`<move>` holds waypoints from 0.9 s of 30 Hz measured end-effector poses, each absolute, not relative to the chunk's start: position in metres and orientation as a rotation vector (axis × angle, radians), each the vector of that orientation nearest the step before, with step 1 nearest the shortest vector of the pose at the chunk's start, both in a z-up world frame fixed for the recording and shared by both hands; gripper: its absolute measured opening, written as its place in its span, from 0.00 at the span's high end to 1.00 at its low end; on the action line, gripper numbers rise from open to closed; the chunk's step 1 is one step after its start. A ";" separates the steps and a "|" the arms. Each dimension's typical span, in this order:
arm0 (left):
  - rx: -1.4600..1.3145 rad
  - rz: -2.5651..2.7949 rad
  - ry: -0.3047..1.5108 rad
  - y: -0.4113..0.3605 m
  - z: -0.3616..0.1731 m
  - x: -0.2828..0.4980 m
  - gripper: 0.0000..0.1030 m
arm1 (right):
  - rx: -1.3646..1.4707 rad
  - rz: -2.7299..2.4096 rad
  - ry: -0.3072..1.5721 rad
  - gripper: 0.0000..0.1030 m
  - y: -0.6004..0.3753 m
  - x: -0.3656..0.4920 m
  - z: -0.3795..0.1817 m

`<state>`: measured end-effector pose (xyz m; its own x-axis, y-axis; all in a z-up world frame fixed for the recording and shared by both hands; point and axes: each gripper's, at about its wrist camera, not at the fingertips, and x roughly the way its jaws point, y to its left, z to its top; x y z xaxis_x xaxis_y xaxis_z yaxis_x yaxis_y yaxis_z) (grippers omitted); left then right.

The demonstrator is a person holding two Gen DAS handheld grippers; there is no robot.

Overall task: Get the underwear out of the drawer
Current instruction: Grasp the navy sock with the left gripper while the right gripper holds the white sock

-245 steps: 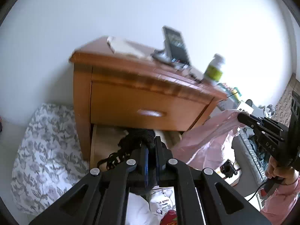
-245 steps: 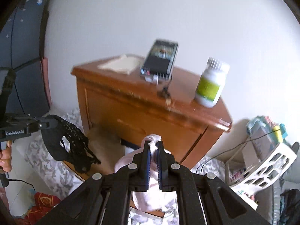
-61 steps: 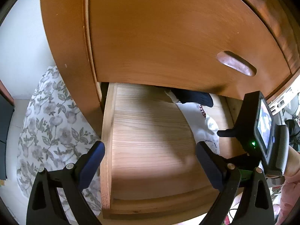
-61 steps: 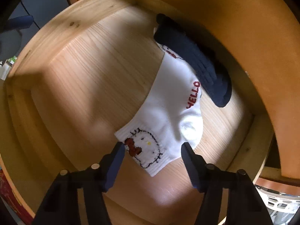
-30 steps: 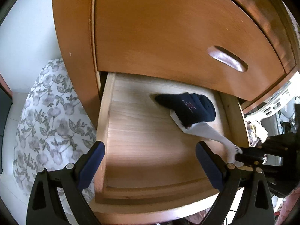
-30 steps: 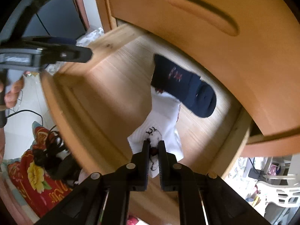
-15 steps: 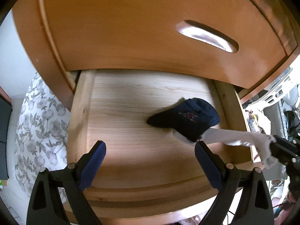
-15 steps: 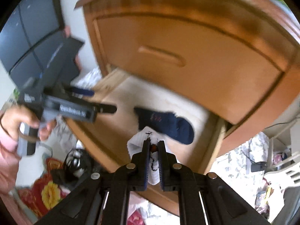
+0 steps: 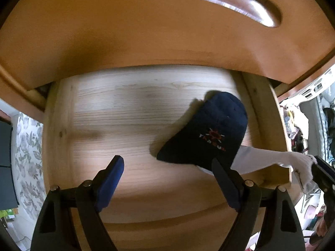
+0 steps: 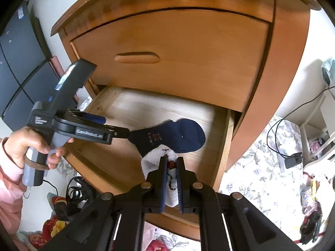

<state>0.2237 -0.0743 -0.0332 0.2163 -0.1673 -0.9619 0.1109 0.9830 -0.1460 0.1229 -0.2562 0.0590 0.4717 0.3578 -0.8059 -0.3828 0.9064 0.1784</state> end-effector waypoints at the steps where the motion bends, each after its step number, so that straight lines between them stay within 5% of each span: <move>1: -0.046 -0.192 1.345 -0.076 -0.035 0.226 0.16 | -0.027 0.454 0.979 0.91 -0.256 0.123 0.059; 25: 0.176 -0.304 1.505 -0.148 -0.072 0.250 0.16 | -0.008 0.439 1.013 0.91 -0.261 0.136 0.043; 27: 0.180 -0.315 1.515 -0.149 -0.074 0.254 0.23 | -0.006 0.440 1.016 0.91 -0.262 0.136 0.042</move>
<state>0.2540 -0.1489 -0.0740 0.0262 -0.0915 -0.9955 0.3133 0.9464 -0.0787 0.1364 -0.2619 0.0420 0.4477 0.3522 -0.8219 -0.3581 0.9129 0.1962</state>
